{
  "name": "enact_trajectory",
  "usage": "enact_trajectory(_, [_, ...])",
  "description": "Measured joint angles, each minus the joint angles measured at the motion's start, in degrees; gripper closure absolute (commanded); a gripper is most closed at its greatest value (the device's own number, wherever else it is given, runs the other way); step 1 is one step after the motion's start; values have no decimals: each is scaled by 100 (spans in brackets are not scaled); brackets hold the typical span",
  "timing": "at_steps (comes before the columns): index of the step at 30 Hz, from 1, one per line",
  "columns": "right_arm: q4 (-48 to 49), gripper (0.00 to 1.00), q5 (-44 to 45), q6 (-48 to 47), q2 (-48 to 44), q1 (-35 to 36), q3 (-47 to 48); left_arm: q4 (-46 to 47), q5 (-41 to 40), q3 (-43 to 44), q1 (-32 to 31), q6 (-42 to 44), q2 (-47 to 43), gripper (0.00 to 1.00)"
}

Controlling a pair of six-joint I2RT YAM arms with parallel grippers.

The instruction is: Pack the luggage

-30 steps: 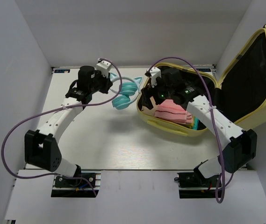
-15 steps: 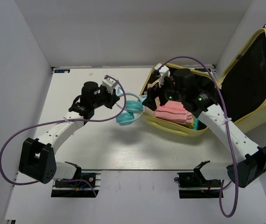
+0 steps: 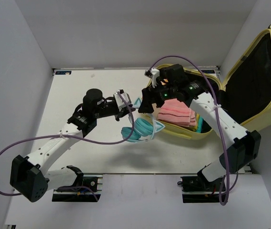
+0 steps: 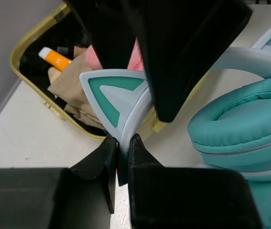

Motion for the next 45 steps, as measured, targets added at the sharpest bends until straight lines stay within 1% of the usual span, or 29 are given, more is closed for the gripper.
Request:
enact_trajectory(1, [-44,9,-127,129,87,0,20,7,-76,-24,-83,87,-120,100])
enact_trajectory(3, [-57,14,-280,345,195,24,59,33,-225,-79,-190,232,-245,100])
enact_trajectory(6, [-44,34,-492,614,330,35,94,151,-490,-109,-343,378,-258,100])
enact_trajectory(7, [-46,46,-586,713,369,33,94,184,-627,-116,-413,426,-254,100])
enact_trajectory(9, [-39,61,-824,911,426,39,96,225,-1027,-125,-597,549,-214,100])
enact_trajectory(10, [-44,73,-866,981,442,57,96,286,-1156,-127,-669,599,-166,100])
enact_trajectory(12, [-85,83,-848,1023,452,48,94,380,-1432,-125,-802,658,-72,100])
enact_trajectory(14, [-96,100,-813,1023,466,-13,94,503,-1690,-125,-914,697,22,100])
enact_trajectory(15, [-105,100,-791,1021,470,-33,94,551,-1781,-125,-949,708,63,100])
enact_trajectory(16, [-103,100,-739,1012,470,-44,94,597,-1886,-122,-981,713,98,97])
enact_trajectory(19, [-92,100,-570,975,470,-52,94,723,-2138,-122,-1047,691,184,25])
enact_trajectory(20, [-210,100,-415,940,461,-42,90,796,-2411,-122,-1064,702,203,5])
enact_trajectory(21, [-295,100,-306,951,442,-39,81,835,-2535,-118,-1043,673,205,1])
enact_trajectory(28, [-332,100,990,811,376,-57,129,984,-3735,190,-1167,149,190,1])
enact_trajectory(31, [-466,100,1550,623,391,-166,522,988,-4301,313,-1106,-254,74,0])
enact_trajectory(34, [-455,100,2079,271,450,-350,1106,752,-4811,507,-927,-669,-44,0])
enact_trajectory(37, [-317,100,2675,-356,529,-581,1572,529,-5200,704,-647,-1023,-125,0])
enact_trajectory(39, [-155,100,3051,-804,588,-728,1716,358,-5412,708,-424,-1211,-221,0])
enact_trajectory(43, [319,100,3630,-2065,765,-1023,1707,33,-5670,612,-61,-1528,-341,0])
enact_trajectory(45, [662,100,3692,-2914,885,-1202,1513,-149,-5709,525,111,-1648,-363,0])
